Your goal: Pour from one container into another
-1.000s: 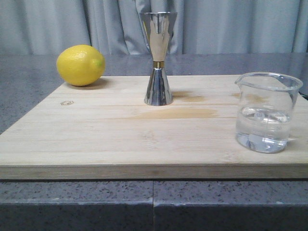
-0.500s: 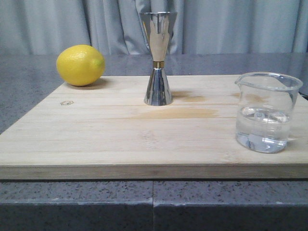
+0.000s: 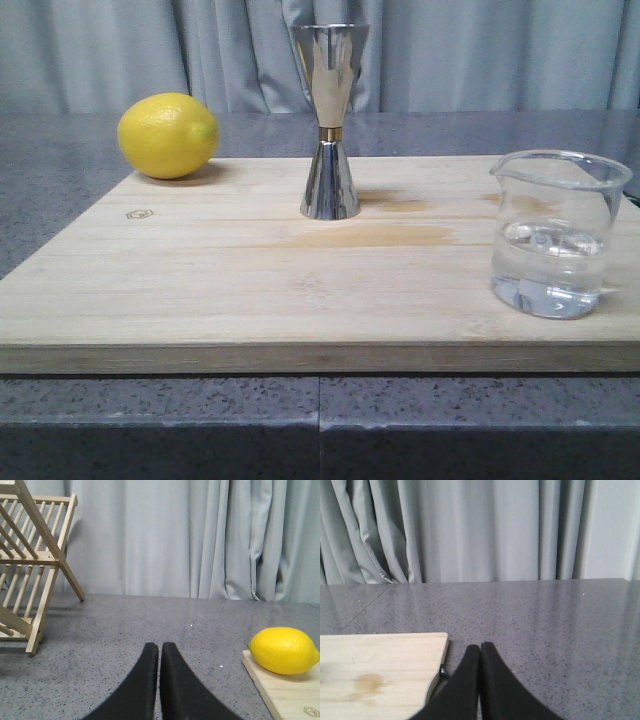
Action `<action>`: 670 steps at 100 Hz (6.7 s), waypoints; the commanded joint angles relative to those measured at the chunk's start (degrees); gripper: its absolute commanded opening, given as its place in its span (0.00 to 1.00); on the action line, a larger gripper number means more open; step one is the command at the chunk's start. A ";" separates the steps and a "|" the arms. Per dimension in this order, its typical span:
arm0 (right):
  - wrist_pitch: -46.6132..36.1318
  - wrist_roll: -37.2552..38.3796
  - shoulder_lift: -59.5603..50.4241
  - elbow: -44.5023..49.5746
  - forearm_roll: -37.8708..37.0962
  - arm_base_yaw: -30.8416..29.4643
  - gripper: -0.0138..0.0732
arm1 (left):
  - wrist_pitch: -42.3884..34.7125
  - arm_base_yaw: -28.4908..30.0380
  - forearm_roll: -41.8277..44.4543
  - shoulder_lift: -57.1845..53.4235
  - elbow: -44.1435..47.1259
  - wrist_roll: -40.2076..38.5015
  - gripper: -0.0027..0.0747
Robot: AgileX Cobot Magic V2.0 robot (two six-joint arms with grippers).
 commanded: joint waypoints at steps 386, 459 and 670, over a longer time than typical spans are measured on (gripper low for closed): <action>19.78 -0.79 27.90 -27.13 0.69 0.10 0.78 | 46.18 -17.69 -101.06 86.92 -34.29 123.87 0.89; 19.88 -0.79 27.90 -27.13 1.29 0.10 0.78 | 51.69 -21.31 -101.06 97.71 -44.78 125.81 0.89; 20.46 -13.55 27.93 -27.13 12.29 4.96 0.78 | 53.13 -22.59 -101.06 100.42 -47.70 125.81 0.19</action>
